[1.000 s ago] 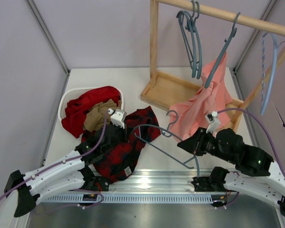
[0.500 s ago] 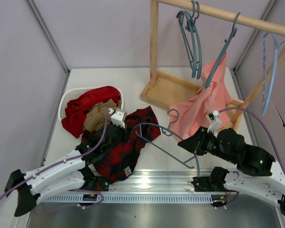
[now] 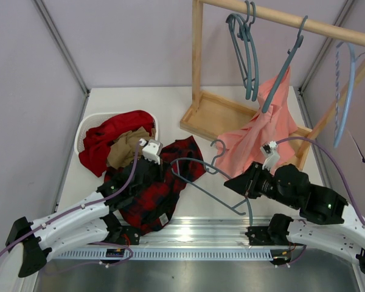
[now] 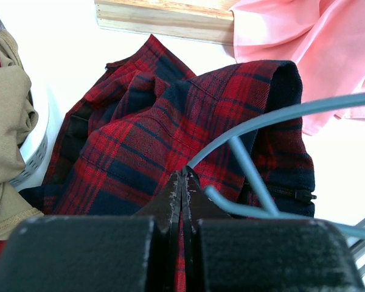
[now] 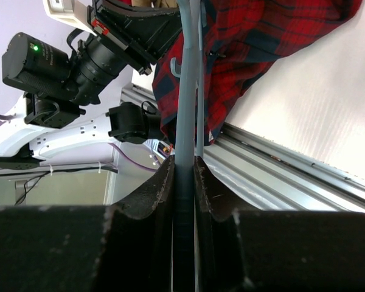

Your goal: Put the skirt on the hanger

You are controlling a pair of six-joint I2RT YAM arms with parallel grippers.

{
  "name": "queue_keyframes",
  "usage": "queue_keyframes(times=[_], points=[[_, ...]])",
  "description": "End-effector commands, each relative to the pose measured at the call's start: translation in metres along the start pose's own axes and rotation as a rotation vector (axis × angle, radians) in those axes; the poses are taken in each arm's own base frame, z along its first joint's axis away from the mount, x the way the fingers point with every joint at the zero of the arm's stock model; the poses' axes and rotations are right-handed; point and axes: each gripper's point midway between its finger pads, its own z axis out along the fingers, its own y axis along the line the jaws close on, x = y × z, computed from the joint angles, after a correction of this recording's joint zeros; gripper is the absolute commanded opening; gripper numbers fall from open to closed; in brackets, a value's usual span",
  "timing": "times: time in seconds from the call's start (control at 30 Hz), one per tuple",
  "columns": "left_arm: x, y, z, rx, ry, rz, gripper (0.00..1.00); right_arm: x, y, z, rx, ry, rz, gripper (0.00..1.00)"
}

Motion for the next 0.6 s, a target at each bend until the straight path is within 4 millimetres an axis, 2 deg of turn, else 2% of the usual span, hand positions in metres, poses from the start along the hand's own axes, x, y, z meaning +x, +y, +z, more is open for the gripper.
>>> queue_keyframes(times=[0.0, 0.17, 0.4, 0.57], points=[[-0.032, -0.008, -0.002, 0.027, -0.077, 0.0, 0.0, -0.002, 0.019, 0.01, -0.067, -0.015, 0.046, 0.0], [-0.028, -0.01, -0.002, 0.042, -0.065, 0.001, 0.0, -0.004, 0.019, 0.012, -0.071, -0.046, 0.06, 0.0], [-0.027, -0.012, -0.003, 0.057, -0.065, -0.001, 0.0, -0.012, 0.017, 0.002, -0.053, -0.087, 0.05, 0.0], [-0.032, -0.023, -0.008, 0.117, -0.072, -0.009, 0.0, -0.002, 0.01, 0.015, -0.046, -0.069, 0.037, 0.0]])
